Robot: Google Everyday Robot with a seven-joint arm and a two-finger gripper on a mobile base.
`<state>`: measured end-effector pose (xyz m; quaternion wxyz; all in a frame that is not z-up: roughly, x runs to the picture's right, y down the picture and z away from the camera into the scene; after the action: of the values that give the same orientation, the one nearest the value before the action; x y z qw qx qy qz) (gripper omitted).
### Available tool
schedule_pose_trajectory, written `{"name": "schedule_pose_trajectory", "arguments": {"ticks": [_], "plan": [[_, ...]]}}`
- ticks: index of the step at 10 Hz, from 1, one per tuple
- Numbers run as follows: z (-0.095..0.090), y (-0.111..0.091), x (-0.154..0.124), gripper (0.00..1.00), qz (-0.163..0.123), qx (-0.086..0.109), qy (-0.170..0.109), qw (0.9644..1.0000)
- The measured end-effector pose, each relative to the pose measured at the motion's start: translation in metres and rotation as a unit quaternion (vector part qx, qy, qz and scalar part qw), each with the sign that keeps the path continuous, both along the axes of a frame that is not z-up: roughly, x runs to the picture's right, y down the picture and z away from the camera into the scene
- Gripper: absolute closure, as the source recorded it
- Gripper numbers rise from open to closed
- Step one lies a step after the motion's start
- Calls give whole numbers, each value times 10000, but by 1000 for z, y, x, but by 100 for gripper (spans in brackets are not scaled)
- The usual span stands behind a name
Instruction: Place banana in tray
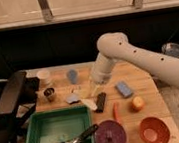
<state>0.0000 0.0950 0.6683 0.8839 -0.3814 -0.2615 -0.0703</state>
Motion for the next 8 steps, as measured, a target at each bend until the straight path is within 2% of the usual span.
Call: {"name": "schedule_pose_trajectory", "arguments": {"ticks": [1, 5, 8], "plan": [[-4, 4, -5, 100, -55, -6, -69, 10000], [-3, 4, -5, 100, -53, 1, -60, 10000], [0, 11, -30, 100, -457, -29, -388, 9982]]}}
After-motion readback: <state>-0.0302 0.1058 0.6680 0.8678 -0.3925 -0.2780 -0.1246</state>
